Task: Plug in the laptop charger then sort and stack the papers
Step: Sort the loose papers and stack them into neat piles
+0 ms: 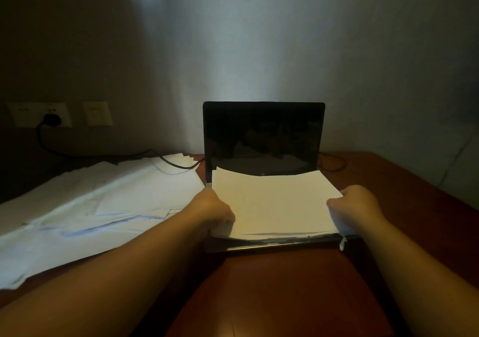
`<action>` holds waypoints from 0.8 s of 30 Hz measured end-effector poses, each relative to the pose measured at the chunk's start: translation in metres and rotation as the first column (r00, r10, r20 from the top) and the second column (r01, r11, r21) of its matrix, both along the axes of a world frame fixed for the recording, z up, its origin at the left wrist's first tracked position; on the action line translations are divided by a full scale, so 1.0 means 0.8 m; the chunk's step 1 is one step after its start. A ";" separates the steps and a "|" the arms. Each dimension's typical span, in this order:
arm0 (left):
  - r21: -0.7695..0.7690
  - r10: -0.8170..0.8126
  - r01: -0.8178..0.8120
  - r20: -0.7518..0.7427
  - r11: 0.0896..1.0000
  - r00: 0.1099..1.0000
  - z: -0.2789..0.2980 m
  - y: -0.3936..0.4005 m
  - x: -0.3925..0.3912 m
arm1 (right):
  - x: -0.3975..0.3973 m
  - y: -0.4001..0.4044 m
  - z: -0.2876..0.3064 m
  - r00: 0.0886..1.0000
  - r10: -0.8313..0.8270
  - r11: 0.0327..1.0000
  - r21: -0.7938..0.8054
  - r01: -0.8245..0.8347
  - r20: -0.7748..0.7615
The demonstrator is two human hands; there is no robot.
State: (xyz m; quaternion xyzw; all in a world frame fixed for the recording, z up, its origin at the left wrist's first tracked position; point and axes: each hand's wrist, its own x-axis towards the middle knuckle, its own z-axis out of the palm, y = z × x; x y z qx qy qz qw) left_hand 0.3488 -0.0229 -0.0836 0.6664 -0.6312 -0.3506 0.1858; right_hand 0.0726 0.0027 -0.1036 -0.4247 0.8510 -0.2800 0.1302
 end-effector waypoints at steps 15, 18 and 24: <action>-0.218 -0.087 0.176 0.365 0.960 0.927 -0.022 0.003 0.039 | 0.036 0.000 0.000 0.907 0.093 0.987 -0.084 -0.140 -0.410; -0.281 -0.020 0.118 0.327 0.952 0.945 -0.018 0.002 0.057 | 0.069 -0.005 0.009 0.911 0.206 0.953 -0.139 -0.270 -0.357; -0.381 0.086 0.051 0.334 0.923 0.939 -0.011 0.002 0.103 | 0.162 -0.026 0.016 0.840 0.437 0.829 -0.217 -0.515 -0.322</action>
